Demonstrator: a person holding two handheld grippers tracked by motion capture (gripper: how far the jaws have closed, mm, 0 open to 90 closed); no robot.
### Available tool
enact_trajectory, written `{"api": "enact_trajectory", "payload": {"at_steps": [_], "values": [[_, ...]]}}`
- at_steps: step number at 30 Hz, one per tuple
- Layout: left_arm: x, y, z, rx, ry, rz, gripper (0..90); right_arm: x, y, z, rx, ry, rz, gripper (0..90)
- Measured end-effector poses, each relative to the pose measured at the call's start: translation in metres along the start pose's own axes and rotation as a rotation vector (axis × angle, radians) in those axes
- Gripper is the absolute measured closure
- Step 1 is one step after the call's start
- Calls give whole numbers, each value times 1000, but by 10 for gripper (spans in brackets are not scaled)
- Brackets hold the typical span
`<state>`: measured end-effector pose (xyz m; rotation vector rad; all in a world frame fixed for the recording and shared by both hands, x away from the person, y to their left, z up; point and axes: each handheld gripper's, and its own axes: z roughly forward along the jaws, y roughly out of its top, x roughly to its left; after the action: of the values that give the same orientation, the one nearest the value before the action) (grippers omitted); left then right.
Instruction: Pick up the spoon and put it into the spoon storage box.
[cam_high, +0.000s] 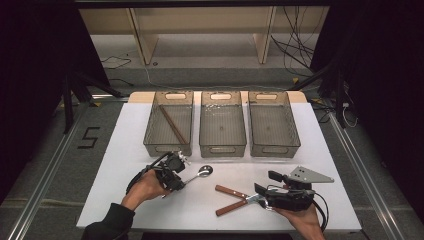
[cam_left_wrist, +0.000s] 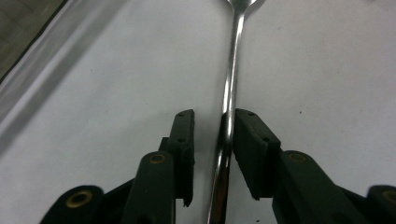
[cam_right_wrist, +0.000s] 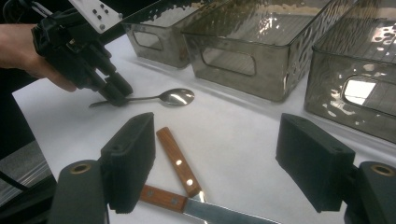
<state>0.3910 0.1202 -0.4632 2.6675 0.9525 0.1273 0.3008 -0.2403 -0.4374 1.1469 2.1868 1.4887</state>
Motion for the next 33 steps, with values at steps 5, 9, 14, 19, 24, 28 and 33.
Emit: {"api": "enact_trajectory", "payload": {"at_steps": [5,9,14,19,24,28,33], "values": [[-3,1,1,2,3,20,734,0,0,0,1,0,-3,290],[-3,2,1,3,-6,25,772,0,0,0,0,1,-5,291],[-4,3,1,12,-9,47,817,0,0,0,0,0,-6,293],[-4,2,0,6,-7,63,833,0,0,0,0,-1,-3,293],[-5,1,0,-8,-5,72,835,0,0,0,-1,-2,-2,293],[-3,1,-3,-19,-10,76,835,0,0,0,-2,-2,-1,293],[-2,1,-8,-47,-13,74,836,0,0,-1,-2,-2,-2,293]]}}
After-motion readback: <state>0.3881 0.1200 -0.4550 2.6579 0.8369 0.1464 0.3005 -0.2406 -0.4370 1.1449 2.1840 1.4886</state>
